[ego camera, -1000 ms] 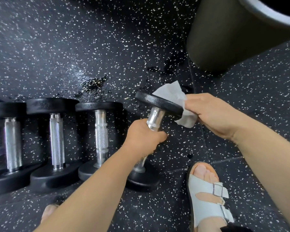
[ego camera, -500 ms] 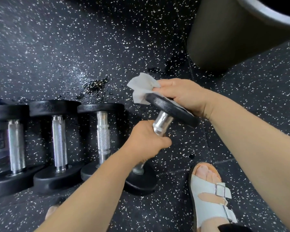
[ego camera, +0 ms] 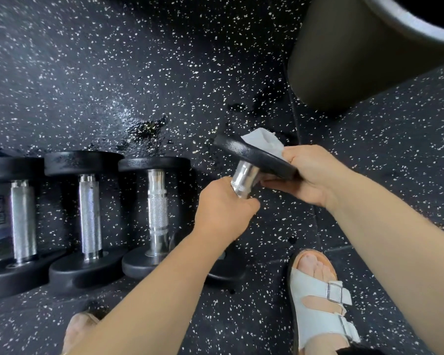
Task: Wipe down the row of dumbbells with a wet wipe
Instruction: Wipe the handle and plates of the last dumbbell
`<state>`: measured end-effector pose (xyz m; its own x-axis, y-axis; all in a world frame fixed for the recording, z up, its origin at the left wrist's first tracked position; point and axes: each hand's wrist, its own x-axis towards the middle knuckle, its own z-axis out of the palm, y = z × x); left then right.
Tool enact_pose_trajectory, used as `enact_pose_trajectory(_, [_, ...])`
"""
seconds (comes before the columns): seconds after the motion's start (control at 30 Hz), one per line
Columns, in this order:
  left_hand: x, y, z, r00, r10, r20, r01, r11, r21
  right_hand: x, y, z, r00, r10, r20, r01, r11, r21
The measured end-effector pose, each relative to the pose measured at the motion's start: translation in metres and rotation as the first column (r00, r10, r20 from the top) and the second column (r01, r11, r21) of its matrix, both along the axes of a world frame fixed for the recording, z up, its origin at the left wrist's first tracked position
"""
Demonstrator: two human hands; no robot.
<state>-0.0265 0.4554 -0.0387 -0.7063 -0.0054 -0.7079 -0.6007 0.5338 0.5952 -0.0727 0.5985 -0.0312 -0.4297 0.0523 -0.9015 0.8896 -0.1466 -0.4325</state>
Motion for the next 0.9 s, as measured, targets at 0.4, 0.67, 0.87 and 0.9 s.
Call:
enact_pose_trajectory(0.4, [0.007, 0.011, -0.015, 0.993, -0.069, -0.095, 0.045, 0.971, -0.235, 0.014, -0.018, 0.029, 0.977, -0.203, -0.063, 0.210, 0.965, 0.156])
enact_pose_trajectory(0.67, [0.000, 0.008, -0.013, 0.999, 0.035, -0.039, -0.039, 0.993, -0.111, 0.004, -0.023, 0.020, 0.878, -0.478, 0.028, 0.478, 0.878, -0.020])
enact_pose_trajectory(0.87, [-0.001, 0.009, -0.018, 0.984, 0.169, 0.058, -0.170, 0.985, 0.005, -0.004, -0.025, 0.008, 0.887, -0.456, 0.076, 0.457, 0.889, 0.001])
enact_pose_trajectory(0.9, [0.000, 0.009, -0.019, 0.981, 0.179, 0.070, -0.180, 0.984, 0.011, -0.004, -0.027, 0.007, 0.894, -0.443, 0.067, 0.442, 0.896, 0.037])
